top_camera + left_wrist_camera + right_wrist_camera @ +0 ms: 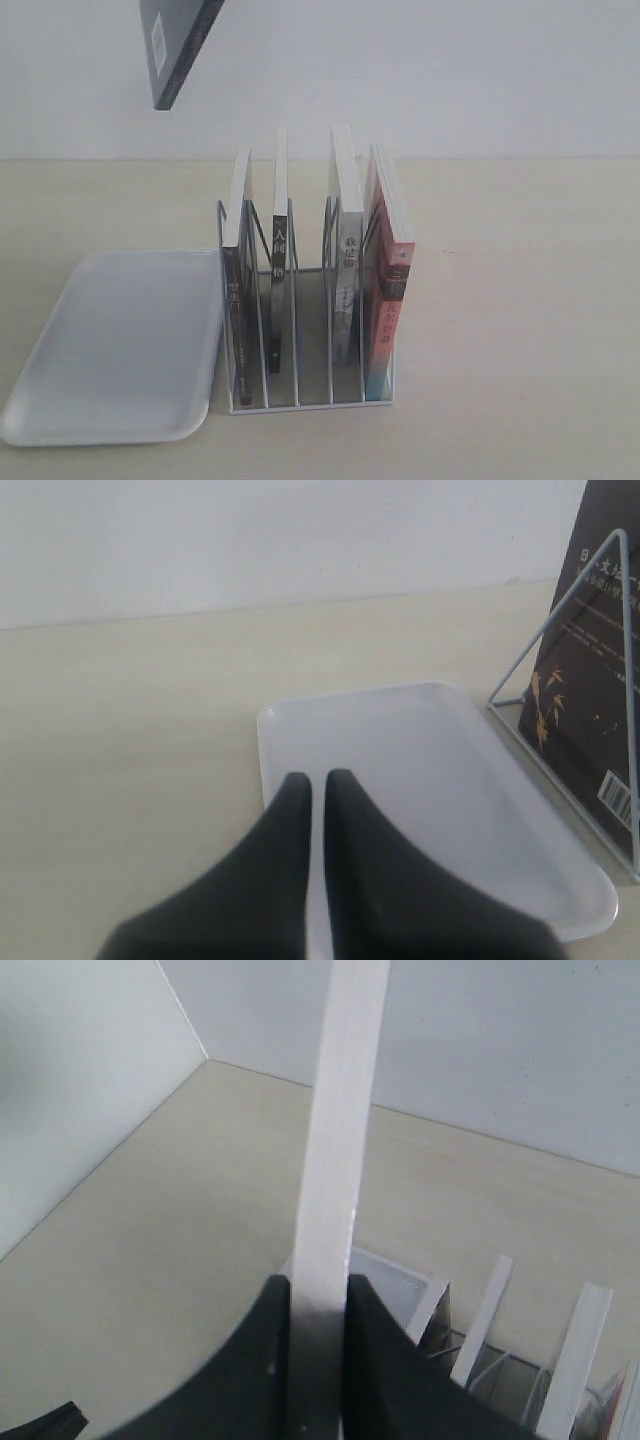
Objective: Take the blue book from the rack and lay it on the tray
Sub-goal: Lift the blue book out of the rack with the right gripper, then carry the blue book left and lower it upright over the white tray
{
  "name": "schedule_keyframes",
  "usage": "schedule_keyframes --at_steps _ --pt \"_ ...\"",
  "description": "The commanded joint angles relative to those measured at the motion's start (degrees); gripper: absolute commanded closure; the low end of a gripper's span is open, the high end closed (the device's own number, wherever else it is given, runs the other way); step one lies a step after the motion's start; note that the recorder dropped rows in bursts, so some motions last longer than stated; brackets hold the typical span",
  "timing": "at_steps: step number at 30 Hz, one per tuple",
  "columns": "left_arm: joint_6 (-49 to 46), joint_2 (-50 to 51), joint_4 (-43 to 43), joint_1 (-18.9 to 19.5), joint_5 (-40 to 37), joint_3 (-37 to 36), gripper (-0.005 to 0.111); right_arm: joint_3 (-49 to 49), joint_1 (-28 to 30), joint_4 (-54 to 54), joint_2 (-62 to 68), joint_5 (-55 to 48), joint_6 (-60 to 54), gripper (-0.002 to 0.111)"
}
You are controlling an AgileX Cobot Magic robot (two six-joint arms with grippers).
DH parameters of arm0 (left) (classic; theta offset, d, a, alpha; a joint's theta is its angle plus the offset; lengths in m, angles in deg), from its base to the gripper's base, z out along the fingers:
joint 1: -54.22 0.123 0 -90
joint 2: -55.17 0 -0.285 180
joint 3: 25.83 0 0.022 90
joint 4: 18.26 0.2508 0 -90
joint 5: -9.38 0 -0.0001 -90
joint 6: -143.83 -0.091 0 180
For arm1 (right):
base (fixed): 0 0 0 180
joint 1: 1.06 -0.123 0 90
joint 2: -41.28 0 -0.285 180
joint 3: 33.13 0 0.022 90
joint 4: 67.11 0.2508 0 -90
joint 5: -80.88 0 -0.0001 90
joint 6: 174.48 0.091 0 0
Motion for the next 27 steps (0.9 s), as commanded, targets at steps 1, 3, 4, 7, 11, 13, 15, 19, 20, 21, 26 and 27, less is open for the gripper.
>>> schedule_keyframes --at_steps 1,3,4,7,11,13,15,19,20,21,26,27 --pt "0.4 -0.2 0.0 0.2 0.1 -0.2 0.102 0.3 -3.4 -0.6 0.8 2.8 -3.1 0.108" --pt "0.4 -0.2 0.0 0.2 0.1 -0.2 0.102 0.3 -5.4 -0.6 2.1 2.8 -4.6 0.108" --pt "0.4 -0.2 0.0 0.2 0.1 -0.2 0.102 0.3 -5.9 -0.8 2.7 2.8 -4.9 0.108" --pt "0.4 -0.2 0.0 0.2 0.1 -0.2 0.102 0.3 -7.2 -0.9 4.1 2.8 -6.0 0.108" --pt "0.4 -0.2 0.0 0.2 0.1 -0.2 0.102 0.3 -7.3 -0.5 6.1 1.6 -7.2 0.108" --pt "0.4 -0.2 0.0 0.2 0.1 -0.2 0.102 0.3 -7.3 -0.4 7.2 0.5 -7.3 0.108" --pt "0.4 -0.2 0.0 0.2 0.1 -0.2 0.102 0.3 -7.3 0.4 8.2 0.1 -9.2 0.108" --pt "0.4 -0.2 0.0 0.2 0.1 -0.2 0.102 0.3 -7.3 5.0 10.5 0.4 -15.8 0.108" --pt "0.4 -0.2 0.0 0.2 0.1 -0.2 0.102 0.3 -7.3 5.6 10.9 0.4 -17.2 0.108" --pt "0.4 -0.2 0.0 0.2 0.1 -0.2 0.102 0.3 -7.3 6.5 11.5 0.4 -18.6 0.108" --pt "0.4 -0.2 0.0 0.2 0.1 -0.2 0.102 0.3 -7.3 10.0 14.0 0.4 -24.3 0.108" --pt "0.4 -0.2 0.0 0.2 0.1 -0.2 0.102 0.3 -7.3 10.0 14.5 0.4 -25.0 0.108"
